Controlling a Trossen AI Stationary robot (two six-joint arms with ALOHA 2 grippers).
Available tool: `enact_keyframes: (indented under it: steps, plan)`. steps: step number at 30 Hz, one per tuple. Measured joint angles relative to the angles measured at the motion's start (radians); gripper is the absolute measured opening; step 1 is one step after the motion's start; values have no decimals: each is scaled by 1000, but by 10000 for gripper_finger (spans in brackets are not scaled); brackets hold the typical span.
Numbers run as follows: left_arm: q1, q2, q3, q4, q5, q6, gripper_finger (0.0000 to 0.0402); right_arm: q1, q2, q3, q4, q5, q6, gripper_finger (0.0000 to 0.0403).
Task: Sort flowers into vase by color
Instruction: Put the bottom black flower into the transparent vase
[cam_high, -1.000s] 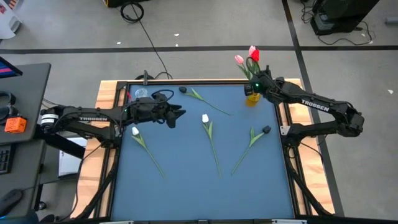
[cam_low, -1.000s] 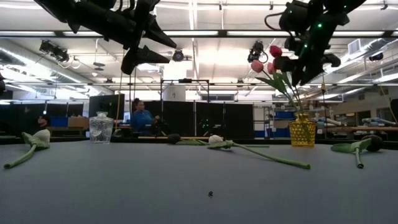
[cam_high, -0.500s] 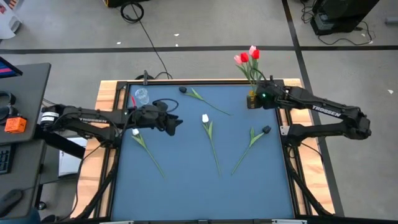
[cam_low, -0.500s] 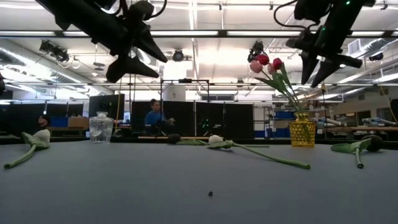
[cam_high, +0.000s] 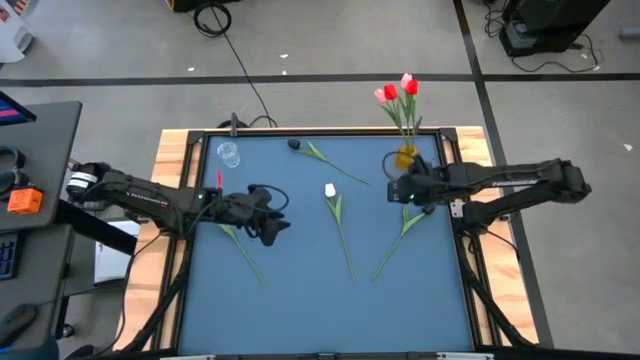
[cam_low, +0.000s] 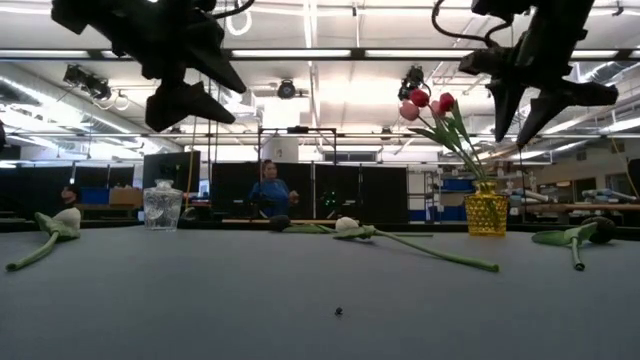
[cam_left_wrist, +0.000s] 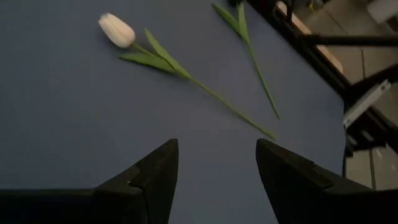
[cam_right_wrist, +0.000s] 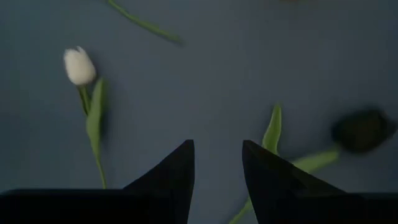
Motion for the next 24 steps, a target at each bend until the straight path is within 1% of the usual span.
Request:
enact_keyframes:
  steps: [3, 6, 8, 10, 12, 14, 22, 24]
  plan:
    - [-29, 0, 0, -17, 0, 0, 220, 36, 56, 0, 0, -53, 95, 142]
    - [-52, 0, 0, -23, 0, 2, 220, 61, 114, 0, -2, -124, 127, 142]
    - [-61, 0, 0, -27, 0, 3, 220, 72, 150, 0, -5, -168, 135, 142]
    - [-73, 0, 0, -27, 0, 3, 220, 74, 187, 0, -5, -213, 84, 142]
    - [-88, 0, 0, -27, -1, 3, 220, 72, 222, 0, -4, -264, -77, 142]
    - [-107, 0, 0, -27, 0, 2, 220, 70, 254, 0, -5, -304, -282, 142]
    - [-161, 0, 0, -27, 0, -3, 220, 139, 340, 0, -45, -332, -1292, 139]
    - [-165, 0, 0, -28, 0, -3, 220, 157, 354, 0, -78, -321, -1509, 139]
